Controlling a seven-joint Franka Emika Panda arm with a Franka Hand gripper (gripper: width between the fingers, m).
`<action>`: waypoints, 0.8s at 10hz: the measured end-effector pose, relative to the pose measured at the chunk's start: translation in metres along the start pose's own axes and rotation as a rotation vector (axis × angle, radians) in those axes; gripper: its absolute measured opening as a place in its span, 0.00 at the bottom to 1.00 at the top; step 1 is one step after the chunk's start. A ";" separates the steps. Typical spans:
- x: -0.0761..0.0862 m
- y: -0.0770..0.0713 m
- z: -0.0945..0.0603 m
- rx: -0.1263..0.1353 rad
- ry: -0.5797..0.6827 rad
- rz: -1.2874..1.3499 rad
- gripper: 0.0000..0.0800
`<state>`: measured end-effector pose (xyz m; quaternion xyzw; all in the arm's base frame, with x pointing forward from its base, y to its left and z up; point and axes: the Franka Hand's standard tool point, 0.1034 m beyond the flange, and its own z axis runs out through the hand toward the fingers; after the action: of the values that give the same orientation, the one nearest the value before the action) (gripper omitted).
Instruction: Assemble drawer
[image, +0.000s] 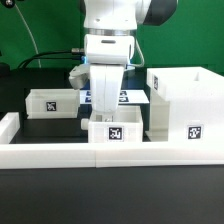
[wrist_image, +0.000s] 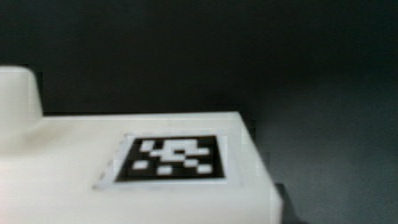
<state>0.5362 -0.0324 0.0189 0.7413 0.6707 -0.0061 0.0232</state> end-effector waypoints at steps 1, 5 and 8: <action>0.000 0.000 0.000 0.000 -0.001 -0.004 0.05; 0.013 0.006 -0.004 0.002 -0.016 -0.093 0.05; 0.012 0.005 -0.003 0.003 -0.016 -0.087 0.05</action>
Offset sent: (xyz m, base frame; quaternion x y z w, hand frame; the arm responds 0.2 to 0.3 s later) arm 0.0144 0.0175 0.0048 0.0074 -0.0161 -0.1006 0.9948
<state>0.5427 -0.0209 0.0220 0.7114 0.7021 -0.0138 0.0272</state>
